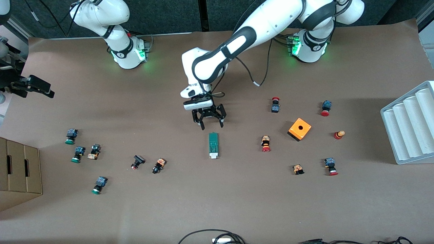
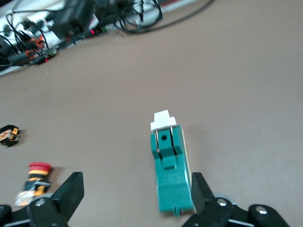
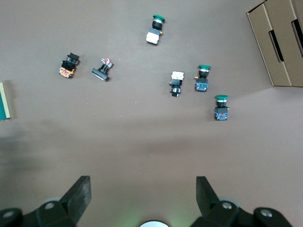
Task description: Close load switch with both arms
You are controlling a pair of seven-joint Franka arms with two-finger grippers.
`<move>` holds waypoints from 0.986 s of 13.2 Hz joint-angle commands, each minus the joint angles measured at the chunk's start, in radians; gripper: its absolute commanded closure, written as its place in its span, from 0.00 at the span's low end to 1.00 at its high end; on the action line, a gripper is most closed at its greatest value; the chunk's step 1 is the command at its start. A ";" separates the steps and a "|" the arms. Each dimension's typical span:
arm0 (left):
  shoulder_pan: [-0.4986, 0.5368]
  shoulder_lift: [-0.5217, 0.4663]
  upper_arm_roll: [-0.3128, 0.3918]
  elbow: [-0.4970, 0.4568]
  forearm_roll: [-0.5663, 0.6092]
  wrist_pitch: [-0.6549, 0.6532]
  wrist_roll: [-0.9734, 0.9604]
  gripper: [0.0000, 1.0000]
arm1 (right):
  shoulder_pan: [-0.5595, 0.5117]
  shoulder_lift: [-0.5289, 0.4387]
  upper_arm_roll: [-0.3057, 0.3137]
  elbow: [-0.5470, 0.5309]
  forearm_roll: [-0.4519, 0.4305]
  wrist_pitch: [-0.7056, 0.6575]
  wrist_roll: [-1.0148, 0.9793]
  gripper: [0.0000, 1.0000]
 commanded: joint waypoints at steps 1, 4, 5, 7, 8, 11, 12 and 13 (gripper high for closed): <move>0.001 -0.086 0.005 0.007 -0.194 -0.055 0.281 0.00 | -0.007 0.026 0.007 0.016 -0.024 0.019 -0.014 0.00; 0.001 -0.115 0.005 0.130 -0.410 -0.271 0.646 0.00 | -0.011 0.024 -0.005 0.031 -0.022 0.008 -0.010 0.00; 0.001 -0.114 0.005 0.177 -0.465 -0.357 0.754 0.00 | -0.010 0.024 -0.003 0.034 -0.031 0.010 -0.010 0.00; 0.015 -0.121 0.005 0.230 -0.541 -0.469 0.891 0.00 | -0.013 0.027 -0.005 0.049 -0.022 0.017 -0.011 0.00; 0.038 -0.135 0.006 0.260 -0.597 -0.515 0.946 0.00 | -0.013 0.029 -0.005 0.049 -0.021 0.016 -0.016 0.00; 0.171 -0.202 0.005 0.315 -0.769 -0.606 1.072 0.00 | -0.002 0.039 -0.003 0.048 -0.022 0.010 -0.014 0.00; 0.217 -0.239 0.006 0.315 -0.805 -0.614 1.095 0.00 | -0.005 0.041 -0.003 0.048 -0.021 0.010 -0.017 0.00; 0.270 -0.273 0.006 0.314 -0.840 -0.614 1.112 0.00 | -0.007 0.043 -0.005 0.048 -0.021 0.010 -0.019 0.00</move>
